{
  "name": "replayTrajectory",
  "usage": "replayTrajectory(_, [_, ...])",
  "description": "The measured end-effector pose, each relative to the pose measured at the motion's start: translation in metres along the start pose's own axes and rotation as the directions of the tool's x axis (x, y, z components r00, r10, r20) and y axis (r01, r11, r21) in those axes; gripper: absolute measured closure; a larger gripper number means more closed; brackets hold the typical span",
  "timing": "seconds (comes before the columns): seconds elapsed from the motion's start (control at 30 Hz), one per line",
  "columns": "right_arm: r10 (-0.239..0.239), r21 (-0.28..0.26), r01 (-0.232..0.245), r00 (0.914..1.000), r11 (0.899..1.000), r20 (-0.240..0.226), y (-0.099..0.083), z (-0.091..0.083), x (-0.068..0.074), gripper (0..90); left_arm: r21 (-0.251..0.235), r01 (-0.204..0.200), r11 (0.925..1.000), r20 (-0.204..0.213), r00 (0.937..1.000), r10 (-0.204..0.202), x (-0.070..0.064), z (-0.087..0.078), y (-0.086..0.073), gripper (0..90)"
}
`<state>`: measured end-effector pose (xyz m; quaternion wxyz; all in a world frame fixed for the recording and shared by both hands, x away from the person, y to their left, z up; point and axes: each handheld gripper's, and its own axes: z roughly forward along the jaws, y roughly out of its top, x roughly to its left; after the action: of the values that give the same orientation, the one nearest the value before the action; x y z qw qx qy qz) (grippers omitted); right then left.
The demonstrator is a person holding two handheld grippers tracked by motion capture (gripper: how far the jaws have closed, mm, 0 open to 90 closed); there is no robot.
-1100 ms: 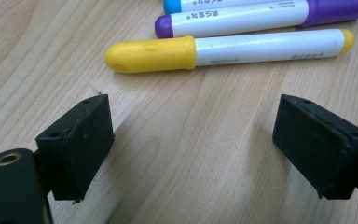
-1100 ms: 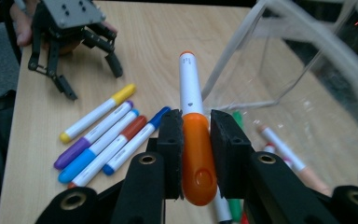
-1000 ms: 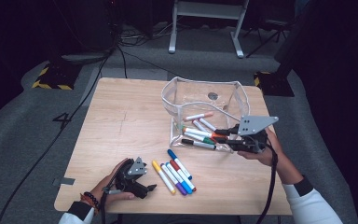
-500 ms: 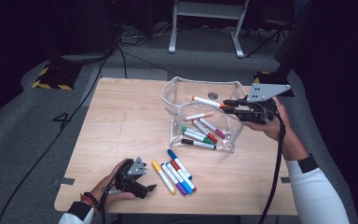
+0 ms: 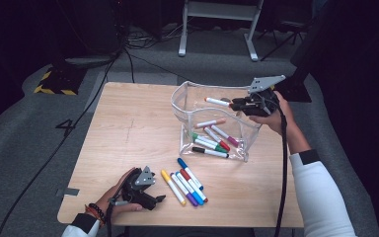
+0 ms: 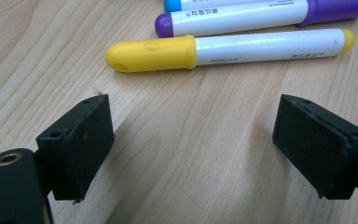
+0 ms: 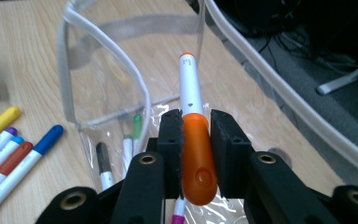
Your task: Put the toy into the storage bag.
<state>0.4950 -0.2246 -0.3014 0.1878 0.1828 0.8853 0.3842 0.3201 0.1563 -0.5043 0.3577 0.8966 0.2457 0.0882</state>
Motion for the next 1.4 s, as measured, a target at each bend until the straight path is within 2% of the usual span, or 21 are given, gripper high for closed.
replayTrajectory(0.1, [0.011, 0.071, -0.010, 0.9998, 0.997, -0.014, -0.003, 0.011, -0.003, 75.1, 0.000, -0.001, 1.0000, -0.001, 1.0000, 0.001, 0.000, 0.000, 0.000, 12.7])
replayTrajectory(0.27, [0.019, 0.133, -0.013, 0.9991, 0.991, -0.039, -0.004, 0.019, -0.003, 75.1, 0.000, -0.001, 1.0000, -0.001, 1.0000, 0.001, 0.000, 0.000, 0.000, 12.7])
replayTrajectory(0.3, [0.014, 0.165, -0.003, 0.9978, 0.986, -0.065, -0.005, 0.023, -0.001, 75.0, 0.000, -0.001, 1.0000, -0.001, 1.0000, 0.001, 0.000, 0.000, 0.000, 12.7])
replayTrajectory(0.33, [0.014, 0.165, -0.003, 0.9978, 0.986, -0.065, -0.005, 0.023, -0.001, 75.0, 0.000, -0.001, 1.0000, -0.001, 1.0000, 0.001, 0.000, 0.000, 0.000, 12.7])
replayTrajectory(0.37, [0.010, 0.200, 0.010, 0.9948, 0.980, -0.102, -0.006, 0.026, 0.000, 75.0, 0.000, -0.001, 1.0000, -0.001, 1.0000, 0.001, 0.000, 0.000, 0.000, 12.7])
replayTrajectory(0.4, [0.010, 0.200, 0.010, 0.9948, 0.980, -0.102, -0.006, 0.026, 0.000, 75.0, 0.000, -0.001, 1.0000, -0.001, 1.0000, 0.001, 0.000, 0.000, 0.000, 12.7])
replayTrajectory(0.47, [0.014, 0.229, 0.021, 0.9881, 0.973, -0.153, -0.008, 0.029, 0.001, 75.0, 0.000, -0.001, 1.0000, -0.001, 1.0000, 0.001, 0.000, 0.000, 0.000, 12.7])
replayTrajectory(0.5, [0.014, 0.229, 0.021, 0.9881, 0.973, -0.153, -0.008, 0.029, 0.001, 75.0, -0.001, -0.001, 1.0000, -0.001, 1.0000, 0.001, 0.000, 0.000, 0.000, 12.7])
replayTrajectory(0.53, [0.028, 0.242, 0.024, 0.9779, 0.970, -0.207, -0.010, 0.030, 0.000, 75.0, 0.000, -0.001, 1.0000, -0.001, 1.0000, 0.001, 0.000, 0.000, 0.000, 12.7])
replayTrajectory(0.67, [0.036, 0.261, 0.025, 0.9729, 0.965, -0.228, -0.012, 0.031, -0.001, 74.5, 0.000, -0.001, 1.0000, -0.001, 1.0000, 0.001, 0.000, 0.000, 0.000, 12.7])
replayTrajectory(0.77, [0.041, 0.264, 0.020, 0.9730, 0.964, -0.227, -0.012, 0.030, -0.001, 74.1, 0.000, -0.001, 1.0000, -0.001, 1.0000, 0.001, 0.000, 0.000, 0.000, 12.7])
replayTrajectory(0.8, [0.043, 0.264, 0.015, 0.9755, 0.965, -0.216, -0.012, 0.031, -0.001, 71.1, 0.000, -0.001, 1.0000, -0.001, 1.0000, 0.001, 0.000, 0.000, 0.000, 12.7])
replayTrajectory(0.93, [0.041, 0.244, -0.002, 0.9873, 0.970, -0.153, -0.012, 0.026, -0.001, 60.1, 0.000, -0.001, 1.0000, -0.001, 1.0000, 0.001, 0.000, 0.000, 0.000, 12.7])
replayTrajectory(1.1, [0.062, 0.193, -0.043, 0.9933, 0.980, -0.098, -0.013, 0.014, -0.003, 49.3, 0.001, 0.002, 1.0000, -0.003, 1.0000, -0.002, 0.000, 0.000, 0.000, 12.7])
replayTrajectory(1.13, [0.086, 0.143, -0.077, 0.9943, 0.987, -0.062, -0.014, 0.002, -0.002, 45.9, 0.001, 0.002, 1.0000, -0.003, 1.0000, -0.002, 0.000, 0.000, 0.000, 12.7])
replayTrajectory(1.17, [0.099, 0.123, -0.091, 0.9933, 0.988, -0.059, -0.014, -0.002, -0.001, 44.2, 0.001, 0.002, 1.0000, -0.003, 1.0000, -0.002, 0.000, 0.000, 0.000, 12.7])
replayTrajectory(1.27, [0.101, 0.048, -0.100, 0.9946, 0.994, -0.024, -0.017, -0.022, 0.005, 38.9, 0.001, 0.002, 1.0000, -0.003, 1.0000, -0.002, 0.000, 0.000, 0.000, 12.7])
replayTrajectory(1.3, [0.101, 0.048, -0.100, 0.9946, 0.994, -0.024, -0.017, -0.022, 0.005, 38.9, 0.001, 0.002, 1.0000, -0.003, 1.0000, -0.002, 0.000, 0.000, 0.000, 12.7])
replayTrajectory(1.33, [0.104, 0.005, -0.104, 0.9945, 0.995, -0.014, -0.021, -0.037, 0.011, 37.2, 0.001, 0.002, 1.0000, -0.003, 1.0000, -0.002, 0.000, 0.000, 0.000, 12.7])
replayTrajectory(1.37, [0.104, 0.005, -0.104, 0.9945, 0.995, -0.014, -0.021, -0.037, 0.011, 37.2, 0.001, 0.002, 1.0000, -0.003, 1.0000, -0.002, 0.000, 0.000, 0.000, 12.7])
replayTrajectory(1.4, [0.106, -0.014, -0.106, 0.9944, 0.994, 0.004, -0.026, -0.048, 0.017, 36.0, 0.001, 0.002, 1.0000, -0.003, 1.0000, -0.002, 0.000, 0.000, 0.000, 12.7])
